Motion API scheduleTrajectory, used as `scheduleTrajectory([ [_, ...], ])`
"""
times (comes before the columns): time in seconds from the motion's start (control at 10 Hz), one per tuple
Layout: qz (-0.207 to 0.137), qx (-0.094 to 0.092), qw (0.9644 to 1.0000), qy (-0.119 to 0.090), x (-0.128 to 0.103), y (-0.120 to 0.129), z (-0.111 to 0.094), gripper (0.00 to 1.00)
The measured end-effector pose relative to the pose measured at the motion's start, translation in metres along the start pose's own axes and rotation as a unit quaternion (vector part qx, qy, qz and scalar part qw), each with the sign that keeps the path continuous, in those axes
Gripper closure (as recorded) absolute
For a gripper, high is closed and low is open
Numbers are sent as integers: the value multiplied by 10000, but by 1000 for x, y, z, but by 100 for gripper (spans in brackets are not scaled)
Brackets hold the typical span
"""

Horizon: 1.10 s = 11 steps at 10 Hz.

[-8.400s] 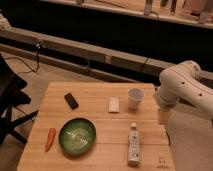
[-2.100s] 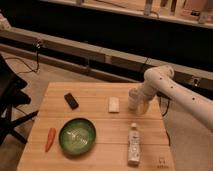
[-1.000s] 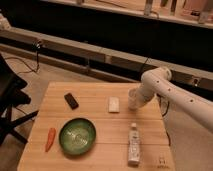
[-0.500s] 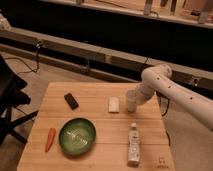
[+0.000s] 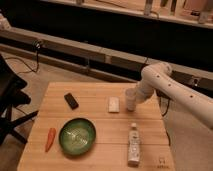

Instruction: Pick up the ceramic cup

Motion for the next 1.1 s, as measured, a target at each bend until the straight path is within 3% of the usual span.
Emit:
scheduleTrajectory([
  [1.1, -224, -44, 9997, -22, -6, -9, -27, 99],
])
